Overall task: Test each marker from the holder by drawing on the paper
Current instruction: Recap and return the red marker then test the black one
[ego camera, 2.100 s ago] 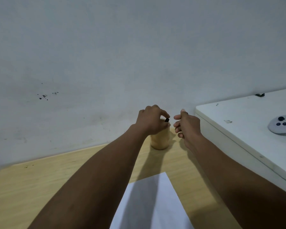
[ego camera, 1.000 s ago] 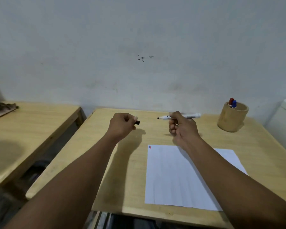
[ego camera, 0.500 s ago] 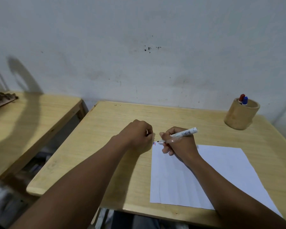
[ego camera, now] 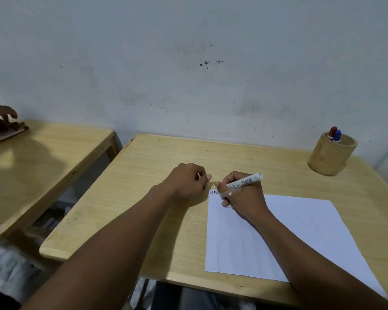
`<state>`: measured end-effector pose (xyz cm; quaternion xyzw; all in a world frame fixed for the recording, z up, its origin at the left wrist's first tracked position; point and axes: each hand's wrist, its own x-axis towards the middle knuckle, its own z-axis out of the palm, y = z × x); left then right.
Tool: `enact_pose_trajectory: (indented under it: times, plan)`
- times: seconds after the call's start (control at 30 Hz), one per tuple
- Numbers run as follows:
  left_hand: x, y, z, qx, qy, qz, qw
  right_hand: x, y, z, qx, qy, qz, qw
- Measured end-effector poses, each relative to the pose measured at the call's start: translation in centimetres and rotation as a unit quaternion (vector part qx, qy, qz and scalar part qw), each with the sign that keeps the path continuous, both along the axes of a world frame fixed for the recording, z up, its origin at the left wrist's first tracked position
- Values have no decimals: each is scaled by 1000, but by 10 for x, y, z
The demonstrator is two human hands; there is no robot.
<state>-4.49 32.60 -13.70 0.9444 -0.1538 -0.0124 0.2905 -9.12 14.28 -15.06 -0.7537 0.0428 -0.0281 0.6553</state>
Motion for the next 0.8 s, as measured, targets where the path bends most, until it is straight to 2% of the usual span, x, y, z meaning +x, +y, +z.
enact_pose_trajectory:
  times: [0.23,0.4,0.5,0.57,0.67,0.73,0.8]
  plan:
    - [-2,-1,0,-19,-1,22,1000,2,-3,4,14,18,-1,1000]
    - [-4,-2,2,-17,6,18,1000,10,-12,26,162,95,-75,979]
    - [1,2,5,-95,32,30,994,17,-27,39,303,91,-117,941]
    - [4,1,15,-231,72,35,970,20,-41,55,325,64,-106,938]
    - [8,-16,42,-424,112,49,898,18,-63,83,347,50,-57,935]
    - [10,-38,61,-502,149,52,850,14,-76,98,351,42,-48,934]
    - [12,-64,75,-543,178,46,820,11,-87,110,334,27,-55,941]
